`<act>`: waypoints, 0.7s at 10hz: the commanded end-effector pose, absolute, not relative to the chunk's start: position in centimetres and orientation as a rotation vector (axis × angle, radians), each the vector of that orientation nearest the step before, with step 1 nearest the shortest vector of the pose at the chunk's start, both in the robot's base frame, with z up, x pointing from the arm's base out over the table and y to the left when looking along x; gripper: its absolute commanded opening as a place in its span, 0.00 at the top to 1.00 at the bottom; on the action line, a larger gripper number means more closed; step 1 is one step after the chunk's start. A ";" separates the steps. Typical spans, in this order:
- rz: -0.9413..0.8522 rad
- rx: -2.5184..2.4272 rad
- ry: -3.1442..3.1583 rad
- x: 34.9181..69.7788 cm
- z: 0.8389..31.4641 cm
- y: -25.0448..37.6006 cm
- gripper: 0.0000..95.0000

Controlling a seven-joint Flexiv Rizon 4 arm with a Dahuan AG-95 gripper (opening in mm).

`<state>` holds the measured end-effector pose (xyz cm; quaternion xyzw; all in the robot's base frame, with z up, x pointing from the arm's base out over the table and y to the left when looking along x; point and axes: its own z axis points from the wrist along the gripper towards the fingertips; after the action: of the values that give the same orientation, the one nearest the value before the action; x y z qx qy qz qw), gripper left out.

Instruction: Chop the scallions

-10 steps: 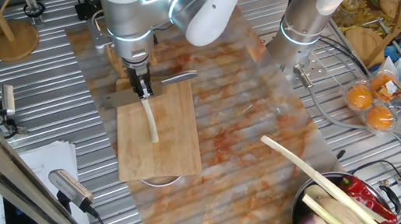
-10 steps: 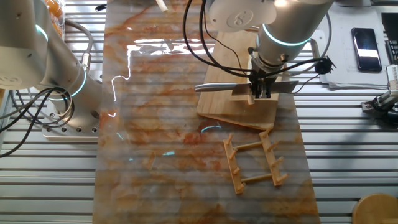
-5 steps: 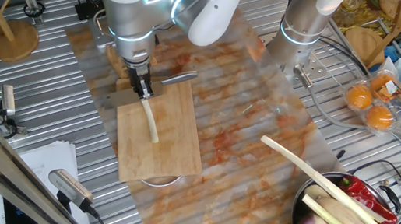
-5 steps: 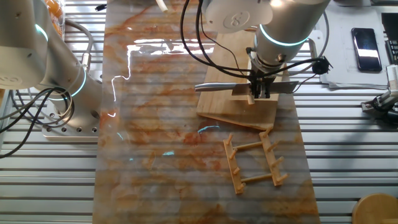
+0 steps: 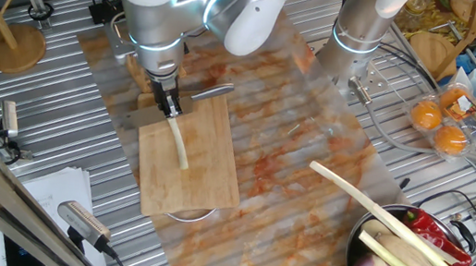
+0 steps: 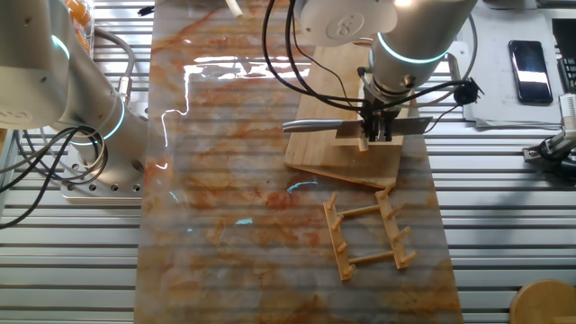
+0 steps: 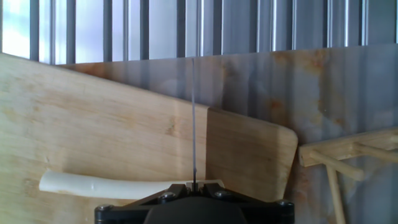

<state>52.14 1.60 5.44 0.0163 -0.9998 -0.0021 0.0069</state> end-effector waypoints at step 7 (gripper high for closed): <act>-0.056 0.057 -3.156 51.7 4.0 1.0 1.00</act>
<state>51.54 0.89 5.53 0.0185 -0.9997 -0.0147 -0.0084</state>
